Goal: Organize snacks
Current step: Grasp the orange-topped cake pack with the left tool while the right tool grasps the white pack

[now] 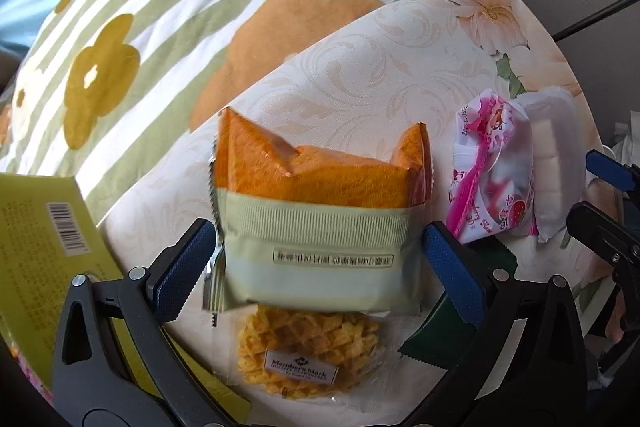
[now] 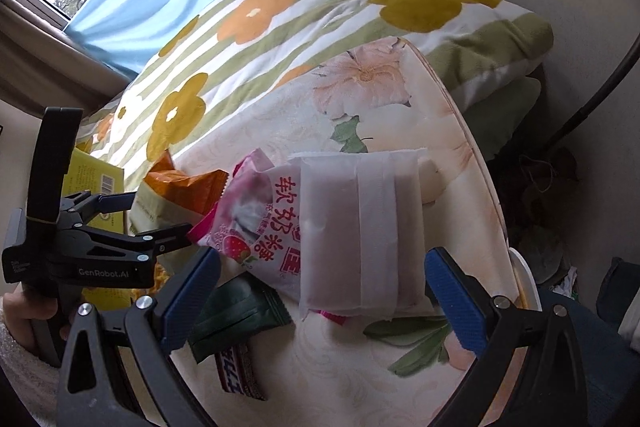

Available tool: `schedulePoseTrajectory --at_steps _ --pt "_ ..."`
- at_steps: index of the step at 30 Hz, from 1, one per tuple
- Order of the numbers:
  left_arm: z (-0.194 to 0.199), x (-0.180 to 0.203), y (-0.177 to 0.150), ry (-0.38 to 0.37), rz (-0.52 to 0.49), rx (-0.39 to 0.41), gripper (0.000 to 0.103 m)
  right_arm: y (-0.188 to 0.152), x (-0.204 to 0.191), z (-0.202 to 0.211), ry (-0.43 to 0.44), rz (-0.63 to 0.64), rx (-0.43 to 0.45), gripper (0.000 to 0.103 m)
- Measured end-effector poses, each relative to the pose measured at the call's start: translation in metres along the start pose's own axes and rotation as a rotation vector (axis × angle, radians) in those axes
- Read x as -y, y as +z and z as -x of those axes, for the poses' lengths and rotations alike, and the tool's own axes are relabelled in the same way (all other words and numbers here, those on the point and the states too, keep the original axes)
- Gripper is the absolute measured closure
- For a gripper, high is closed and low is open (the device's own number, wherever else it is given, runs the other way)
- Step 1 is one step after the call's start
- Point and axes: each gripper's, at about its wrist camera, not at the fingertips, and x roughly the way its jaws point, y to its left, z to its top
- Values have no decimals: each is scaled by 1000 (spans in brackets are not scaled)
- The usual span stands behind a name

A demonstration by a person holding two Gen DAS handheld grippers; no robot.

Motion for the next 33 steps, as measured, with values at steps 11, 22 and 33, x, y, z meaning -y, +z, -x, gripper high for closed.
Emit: schedulePoseTrajectory --at_steps 11,22,33 --pt "-2 -4 -1 -60 8 22 10 6 5 -12 -33 -19 -7 12" --pt "6 -6 -6 -53 16 42 26 8 7 -23 -62 -11 -22 28" --pt "12 -9 -10 -65 60 51 27 7 8 -20 -77 10 -5 44"
